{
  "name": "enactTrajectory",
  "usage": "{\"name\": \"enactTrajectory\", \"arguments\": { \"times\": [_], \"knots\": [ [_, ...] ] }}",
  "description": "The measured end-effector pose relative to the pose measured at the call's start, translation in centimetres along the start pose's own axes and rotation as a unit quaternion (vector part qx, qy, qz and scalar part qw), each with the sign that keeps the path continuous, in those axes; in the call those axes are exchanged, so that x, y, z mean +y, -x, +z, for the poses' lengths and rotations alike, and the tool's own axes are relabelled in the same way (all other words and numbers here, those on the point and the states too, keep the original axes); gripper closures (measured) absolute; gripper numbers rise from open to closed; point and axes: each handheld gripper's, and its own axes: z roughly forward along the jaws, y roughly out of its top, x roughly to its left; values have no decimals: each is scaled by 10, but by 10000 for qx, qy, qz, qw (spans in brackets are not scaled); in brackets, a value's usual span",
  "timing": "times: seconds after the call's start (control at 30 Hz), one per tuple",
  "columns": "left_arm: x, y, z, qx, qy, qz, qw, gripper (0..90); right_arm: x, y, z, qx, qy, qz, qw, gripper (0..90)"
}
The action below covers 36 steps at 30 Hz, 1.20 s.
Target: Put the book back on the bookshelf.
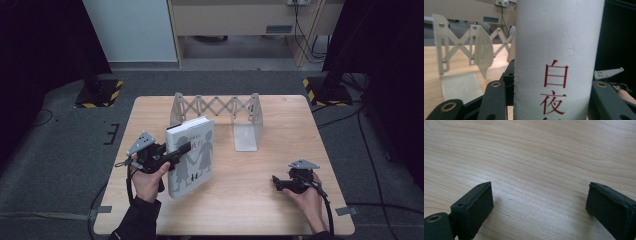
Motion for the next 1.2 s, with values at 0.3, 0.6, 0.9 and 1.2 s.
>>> {"name": "enactTrajectory", "arguments": {
  "times": [0.3,0.6,0.9,1.2],
  "knots": [
    [12,-20,1,381,123,-57,9992,521,0,0,0,0,-2,11,10000,76],
    [17,-33,7,636,105,-39,9979,521,0,0,0,4,-6,0,10000,76],
    [26,-47,23,1008,81,97,9948,521,0,0,0,1,-2,10,10000,76],
    [30,-59,37,1178,222,-22,9928,521,0,0,0,-3,-4,2,10000,73]
  ]
}}
